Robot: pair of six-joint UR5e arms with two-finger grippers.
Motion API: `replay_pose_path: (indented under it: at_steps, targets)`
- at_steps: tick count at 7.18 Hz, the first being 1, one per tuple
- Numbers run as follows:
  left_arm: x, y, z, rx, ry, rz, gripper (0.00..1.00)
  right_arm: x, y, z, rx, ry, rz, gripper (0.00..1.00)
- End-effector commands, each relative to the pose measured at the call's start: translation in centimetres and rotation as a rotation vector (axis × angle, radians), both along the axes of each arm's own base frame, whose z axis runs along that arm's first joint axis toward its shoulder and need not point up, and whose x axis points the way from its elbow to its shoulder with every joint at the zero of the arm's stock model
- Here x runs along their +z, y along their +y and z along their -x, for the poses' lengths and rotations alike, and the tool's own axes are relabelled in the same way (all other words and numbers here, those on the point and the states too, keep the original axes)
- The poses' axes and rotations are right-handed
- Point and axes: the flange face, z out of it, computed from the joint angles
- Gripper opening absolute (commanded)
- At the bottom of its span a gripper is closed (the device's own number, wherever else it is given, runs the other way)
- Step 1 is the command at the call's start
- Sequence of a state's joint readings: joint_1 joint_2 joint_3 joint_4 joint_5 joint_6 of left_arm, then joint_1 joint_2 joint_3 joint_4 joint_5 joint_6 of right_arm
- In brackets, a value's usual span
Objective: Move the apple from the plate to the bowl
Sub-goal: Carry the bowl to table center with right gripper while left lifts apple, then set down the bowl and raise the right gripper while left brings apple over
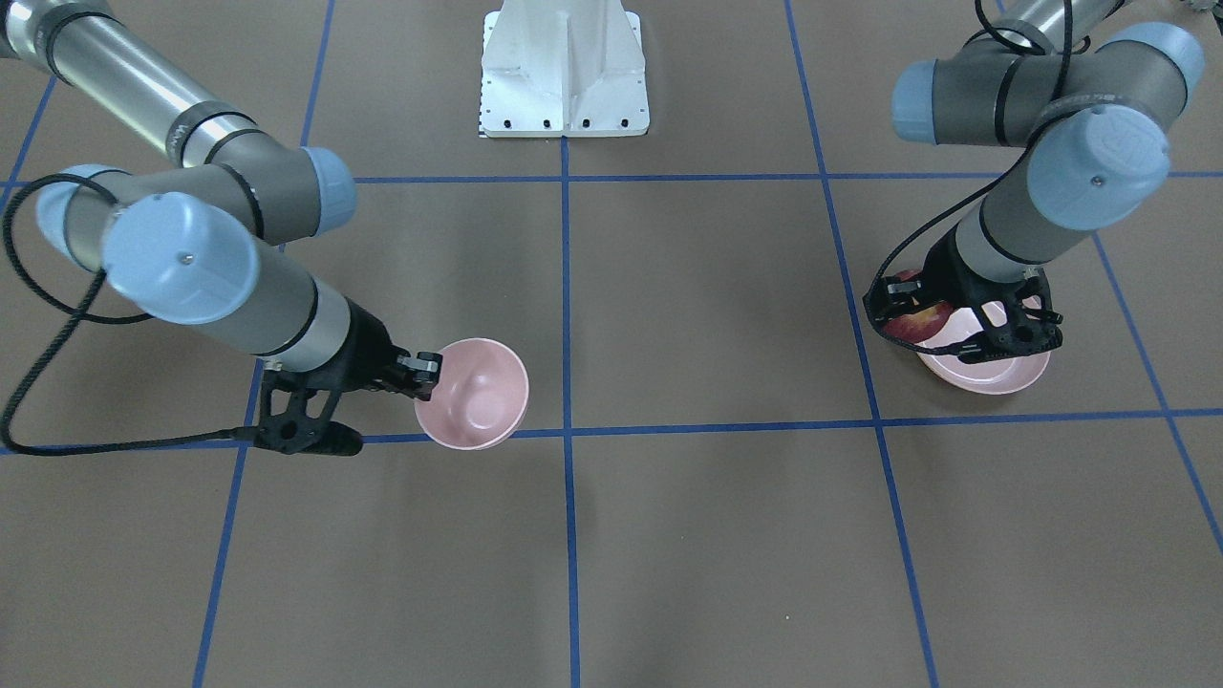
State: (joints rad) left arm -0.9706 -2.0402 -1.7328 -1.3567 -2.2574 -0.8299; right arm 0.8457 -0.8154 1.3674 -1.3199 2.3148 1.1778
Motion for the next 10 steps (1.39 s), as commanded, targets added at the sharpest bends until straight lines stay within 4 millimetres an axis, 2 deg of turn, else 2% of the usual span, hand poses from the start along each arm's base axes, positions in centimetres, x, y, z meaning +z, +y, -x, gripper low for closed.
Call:
replay_pose_path:
  at_steps: [1,3,5,6,7,8,9,10]
  targets:
    - [-3.1,-1.9,-1.8,-0.041,0.010,0.025,0.00,-1.0,1.6,5.8,-0.024,0.041,-0.028,0.00]
    - [-5.5,-2.6,-3.4,-0.059,0.023,0.034,0.00,-0.6,3.6,8.6,-0.047,0.060,-0.045,0.00]
    - [-5.9,-2.2,-4.3,-0.054,0.027,0.037,0.00,-0.1,4.8,10.1,-0.067,0.065,-0.043,0.00]
    - [-6.0,-1.8,-5.1,-0.042,0.027,0.037,0.00,0.2,4.6,10.6,-0.068,0.070,-0.041,0.34]
    - [-7.0,-1.7,-5.6,-0.039,0.036,0.030,0.00,-0.4,4.7,10.9,-0.056,0.063,-0.045,0.99]
    - [-8.3,-1.2,-7.3,-0.054,0.049,0.049,0.00,-1.0,4.3,10.6,-0.036,0.058,-0.029,1.00]
    - [-10.5,-1.5,-10.3,-0.074,0.083,0.059,0.00,-2.1,2.4,8.5,-0.007,0.044,-0.032,1.00]
    - [-12.7,-2.0,-13.9,-0.099,0.123,0.075,0.00,-2.5,0.3,5.4,-0.007,0.014,-0.008,1.00]
